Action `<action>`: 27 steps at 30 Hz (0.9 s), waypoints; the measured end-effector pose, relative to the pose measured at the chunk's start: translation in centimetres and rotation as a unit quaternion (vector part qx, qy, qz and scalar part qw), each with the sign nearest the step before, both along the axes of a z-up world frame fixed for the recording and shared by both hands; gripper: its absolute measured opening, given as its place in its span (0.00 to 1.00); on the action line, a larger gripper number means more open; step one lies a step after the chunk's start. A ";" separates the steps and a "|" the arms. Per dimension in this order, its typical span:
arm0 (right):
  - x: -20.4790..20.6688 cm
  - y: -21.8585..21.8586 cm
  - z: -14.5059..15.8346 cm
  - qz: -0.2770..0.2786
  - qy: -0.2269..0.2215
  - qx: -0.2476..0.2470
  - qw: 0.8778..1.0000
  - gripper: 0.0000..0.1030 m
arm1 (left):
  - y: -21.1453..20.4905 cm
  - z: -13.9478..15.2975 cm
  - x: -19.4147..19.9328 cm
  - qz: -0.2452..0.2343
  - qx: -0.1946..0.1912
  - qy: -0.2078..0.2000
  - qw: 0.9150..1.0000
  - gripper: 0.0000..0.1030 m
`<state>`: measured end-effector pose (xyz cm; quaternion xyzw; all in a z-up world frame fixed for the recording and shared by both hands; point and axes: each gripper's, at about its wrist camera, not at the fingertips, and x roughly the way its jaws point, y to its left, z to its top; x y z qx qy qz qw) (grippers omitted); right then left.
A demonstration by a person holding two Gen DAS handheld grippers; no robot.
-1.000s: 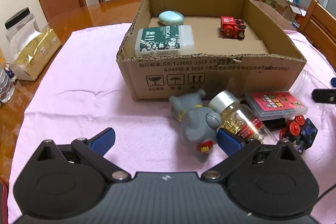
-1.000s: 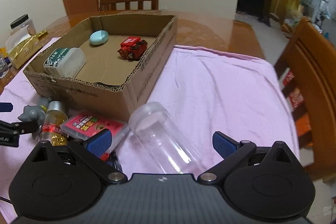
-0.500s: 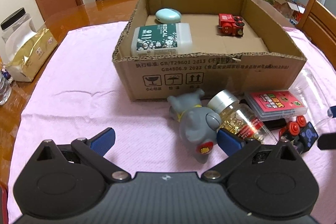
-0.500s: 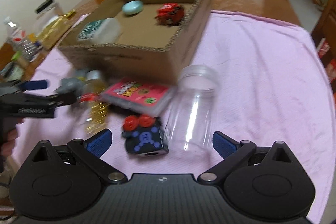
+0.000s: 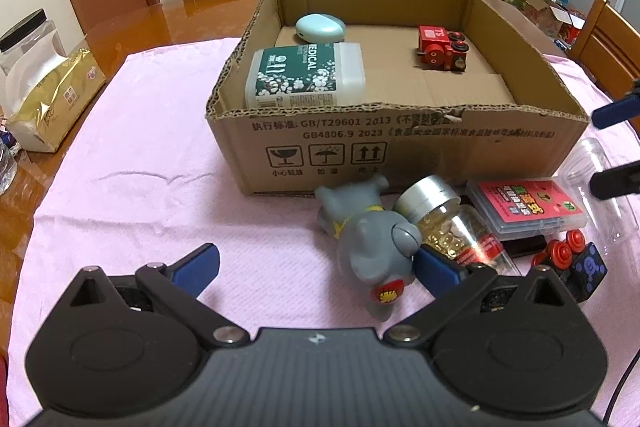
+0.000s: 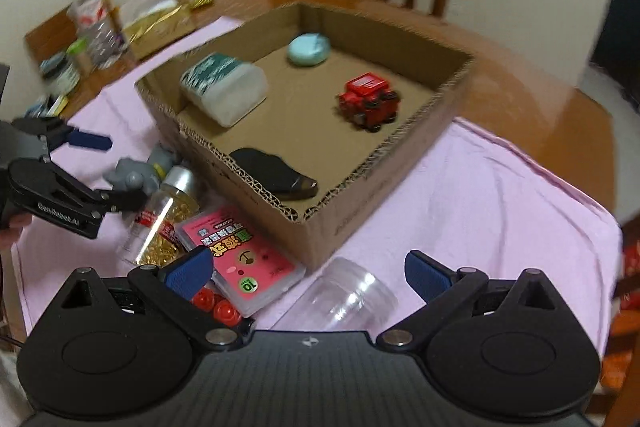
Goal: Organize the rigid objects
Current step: 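Withdraw both grippers from the box toward the remaining items, then grasp the clear plastic jar with the right gripper while the left grasps the grey elephant toy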
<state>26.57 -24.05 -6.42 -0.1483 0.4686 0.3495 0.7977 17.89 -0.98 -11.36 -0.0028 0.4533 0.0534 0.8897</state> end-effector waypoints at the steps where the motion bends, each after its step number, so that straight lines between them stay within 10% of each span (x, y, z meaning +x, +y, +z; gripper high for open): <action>1: 0.3 0.1 -0.3 0.008 0.012 -0.002 1.000 1.00 | 0.0 0.0 0.0 0.001 0.000 0.000 1.000 0.99; 19: -8.2 -0.7 -0.8 -0.003 0.065 -0.039 0.997 1.00 | 4.6 1.4 -3.2 0.033 0.058 0.010 0.998 0.99; 27: -10.6 -0.2 -1.3 -0.008 0.055 -0.086 0.995 1.00 | 3.9 2.3 -4.1 -0.062 0.043 0.013 0.997 0.99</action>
